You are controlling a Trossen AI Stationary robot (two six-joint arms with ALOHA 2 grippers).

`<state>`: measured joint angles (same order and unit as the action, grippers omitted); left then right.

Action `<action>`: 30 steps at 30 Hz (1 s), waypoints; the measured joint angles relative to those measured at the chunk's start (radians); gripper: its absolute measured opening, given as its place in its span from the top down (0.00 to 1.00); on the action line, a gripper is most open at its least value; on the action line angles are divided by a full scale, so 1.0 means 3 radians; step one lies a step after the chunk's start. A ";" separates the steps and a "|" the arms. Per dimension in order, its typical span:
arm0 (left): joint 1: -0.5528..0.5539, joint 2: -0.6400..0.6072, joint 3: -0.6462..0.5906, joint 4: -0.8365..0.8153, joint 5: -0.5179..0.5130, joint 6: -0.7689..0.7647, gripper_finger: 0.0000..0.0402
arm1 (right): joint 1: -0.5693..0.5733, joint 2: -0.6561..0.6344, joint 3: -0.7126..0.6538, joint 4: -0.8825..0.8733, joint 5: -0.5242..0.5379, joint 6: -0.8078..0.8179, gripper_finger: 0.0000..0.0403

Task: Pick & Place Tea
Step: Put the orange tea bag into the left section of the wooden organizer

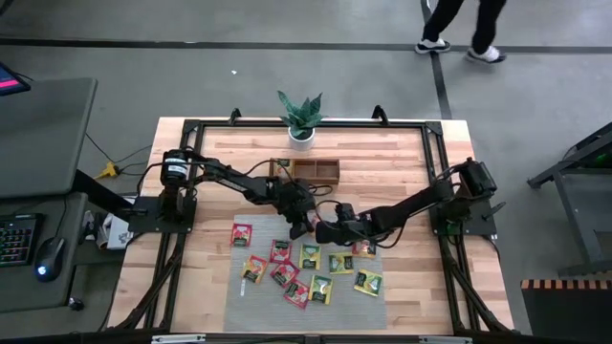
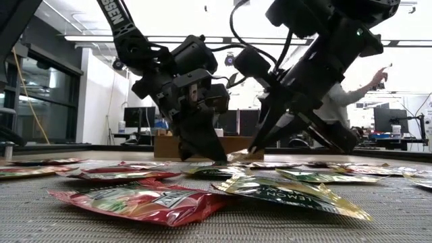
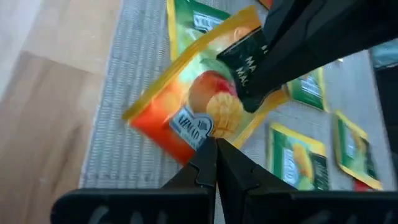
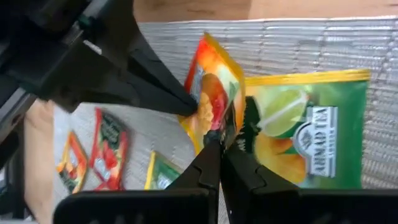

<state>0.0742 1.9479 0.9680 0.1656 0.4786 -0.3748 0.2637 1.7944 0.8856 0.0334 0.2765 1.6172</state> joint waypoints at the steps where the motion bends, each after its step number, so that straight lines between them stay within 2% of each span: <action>1: 0.0000 -0.0031 -0.0007 -0.0041 0.0058 -0.0018 1.00 | 0.0000 -0.0024 0.0001 -0.0003 -0.0007 -0.0036 0.99; 11: 0.0107 -0.0678 0.0000 -0.0415 0.0111 0.0103 1.00 | 0.0003 -0.0383 0.0005 -0.0217 -0.0075 -0.0533 1.00; 18: 0.0301 -0.1277 0.0000 -0.0742 0.0139 0.0264 1.00 | -0.0078 -0.0757 0.0008 -0.0351 -0.0628 -0.1441 1.00; 24: 0.0489 -0.1615 0.0001 -0.0837 0.0318 0.0300 1.00 | -0.0287 -0.1113 0.0011 -0.0623 -0.1138 -0.2186 1.00; 27: 0.0551 -0.1686 0.0003 -0.0799 0.0409 0.0300 1.00 | -0.0397 -0.1258 0.0043 -0.0794 -0.1239 -0.2516 1.00; 30: 0.0589 -0.1709 0.0003 -0.0814 0.0481 0.0300 1.00 | -0.0508 -0.1291 0.0280 -0.1245 -0.1259 -0.2892 1.00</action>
<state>0.2508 1.4353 0.9688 -0.0785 0.6229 -0.2848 0.1114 1.4071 0.9697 -0.3400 -0.1012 0.7498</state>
